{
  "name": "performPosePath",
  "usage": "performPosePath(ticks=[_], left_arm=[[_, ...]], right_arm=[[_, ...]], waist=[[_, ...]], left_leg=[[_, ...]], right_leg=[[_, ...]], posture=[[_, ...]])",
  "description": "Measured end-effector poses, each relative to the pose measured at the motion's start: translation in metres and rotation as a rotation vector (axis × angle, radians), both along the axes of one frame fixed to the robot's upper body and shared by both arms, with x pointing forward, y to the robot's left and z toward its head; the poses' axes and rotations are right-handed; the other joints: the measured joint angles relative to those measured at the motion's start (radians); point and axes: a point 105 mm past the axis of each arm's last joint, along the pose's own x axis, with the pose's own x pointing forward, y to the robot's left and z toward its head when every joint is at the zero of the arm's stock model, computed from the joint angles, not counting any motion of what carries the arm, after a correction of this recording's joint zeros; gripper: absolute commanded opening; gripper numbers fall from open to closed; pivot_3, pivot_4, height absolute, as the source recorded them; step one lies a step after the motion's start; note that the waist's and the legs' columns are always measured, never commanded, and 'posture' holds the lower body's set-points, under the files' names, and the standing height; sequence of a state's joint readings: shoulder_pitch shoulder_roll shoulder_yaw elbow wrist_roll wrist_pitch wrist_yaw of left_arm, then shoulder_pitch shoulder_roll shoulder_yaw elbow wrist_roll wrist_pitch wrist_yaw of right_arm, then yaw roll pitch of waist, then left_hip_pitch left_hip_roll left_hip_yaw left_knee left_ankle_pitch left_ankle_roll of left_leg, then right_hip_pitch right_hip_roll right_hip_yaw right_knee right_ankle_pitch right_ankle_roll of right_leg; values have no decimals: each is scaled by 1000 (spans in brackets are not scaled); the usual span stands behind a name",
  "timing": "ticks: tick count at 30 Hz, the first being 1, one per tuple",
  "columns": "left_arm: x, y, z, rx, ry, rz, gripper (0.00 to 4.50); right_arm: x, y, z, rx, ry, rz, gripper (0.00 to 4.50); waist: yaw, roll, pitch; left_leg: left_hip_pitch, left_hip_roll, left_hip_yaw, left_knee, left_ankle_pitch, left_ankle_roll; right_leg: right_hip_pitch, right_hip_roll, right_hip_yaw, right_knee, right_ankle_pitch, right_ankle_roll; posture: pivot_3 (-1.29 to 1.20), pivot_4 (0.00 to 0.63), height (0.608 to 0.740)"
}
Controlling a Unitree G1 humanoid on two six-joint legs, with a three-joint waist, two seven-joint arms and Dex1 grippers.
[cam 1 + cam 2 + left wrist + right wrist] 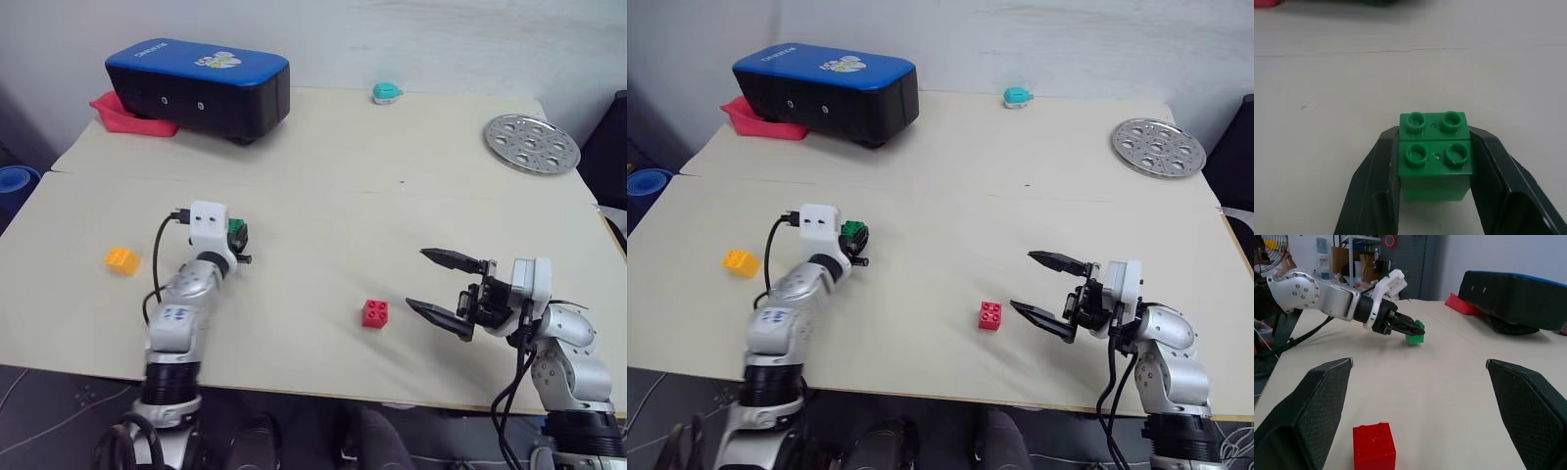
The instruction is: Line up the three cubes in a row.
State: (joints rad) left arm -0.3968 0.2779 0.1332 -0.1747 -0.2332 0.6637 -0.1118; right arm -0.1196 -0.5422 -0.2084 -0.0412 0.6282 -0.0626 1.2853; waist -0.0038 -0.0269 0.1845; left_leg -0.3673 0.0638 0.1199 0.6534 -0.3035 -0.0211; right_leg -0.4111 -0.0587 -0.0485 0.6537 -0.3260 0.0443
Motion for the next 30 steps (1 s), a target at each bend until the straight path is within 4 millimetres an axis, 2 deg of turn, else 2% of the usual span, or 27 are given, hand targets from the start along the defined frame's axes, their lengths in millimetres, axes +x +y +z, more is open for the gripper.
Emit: performPosePath(ticks=[2, 4, 6, 8, 11, 14, 18, 24, 30], left_arm=[[-17, -7, 14, -12, -31, -270, 1508], [-44, -13, 27, 35, -57, -570, 1508], [-68, -17, 31, 92, -76, -800, 1508], [-89, -22, 23, 192, -66, -1029, 1508], [-93, -27, -3, 323, 3, -1238, 1508], [-82, -44, -19, 344, 12, -1328, 1508], [-76, -69, -27, 354, -20, -1407, 1508], [-73, -71, -45, 420, 25, -1434, 1508], [-63, -80, -44, 452, -25, -1404, 1508]], right_arm=[[-7, -3, 0, -35, 0, 20, 4500], [-15, -12, 1, -96, -5, 32, 4500], [-23, -17, -1, -172, -9, 75, 4500], [-33, -19, -8, -222, 0, 124, 4500], [-42, -18, -15, -242, 20, 165, 4500], [-46, -17, -18, -244, 33, 175, 4500], [-49, -18, -21, -241, 50, 159, 4500], [-53, -16, -21, -236, 62, 135, 4500], [-57, -10, -18, -234, 52, 117, 4500]], waist=[[0, 0, 0], [0, 1, 0], [0, 1, 0], [1, 1, 0], [6, 2, 0], [8, 1, 0], [-1, 1, 0], [-1, 1, 0], [4, 1, 0]], left_leg=[[0, 0, 0, 0, 0, 0], [0, 0, 0, 0, 0, -1], [1, 0, 0, 0, 0, -1], [2, 0, 0, 0, 0, 0], [1, -1, 0, 0, -1, 2], [-2, -1, 0, 3, -2, 3], [-3, 0, 1, 5, -2, 4], [-1, 1, 0, 7, -2, 4], [-2, 0, -1, 8, -3, 6]], right_leg=[[0, 0, 0, 0, 0, -1], [0, 0, 0, -1, -1, -1], [1, 0, -1, -1, -1, -1], [2, 0, -1, -1, -1, -2], [2, 0, -1, -1, -1, -2], [1, 0, -1, -1, 0, -1], [1, 1, 0, -1, 0, 1], [1, 2, 0, 0, 0, 1], [2, 1, 0, 1, 0, 1]], posture=[[0, 150, 740], [0, 150, 740], [0, 150, 740], [0, 150, 740], [0, 150, 740], [0, 150, 740], [0, 150, 740], [0, 150, 740], [0, 150, 740]])
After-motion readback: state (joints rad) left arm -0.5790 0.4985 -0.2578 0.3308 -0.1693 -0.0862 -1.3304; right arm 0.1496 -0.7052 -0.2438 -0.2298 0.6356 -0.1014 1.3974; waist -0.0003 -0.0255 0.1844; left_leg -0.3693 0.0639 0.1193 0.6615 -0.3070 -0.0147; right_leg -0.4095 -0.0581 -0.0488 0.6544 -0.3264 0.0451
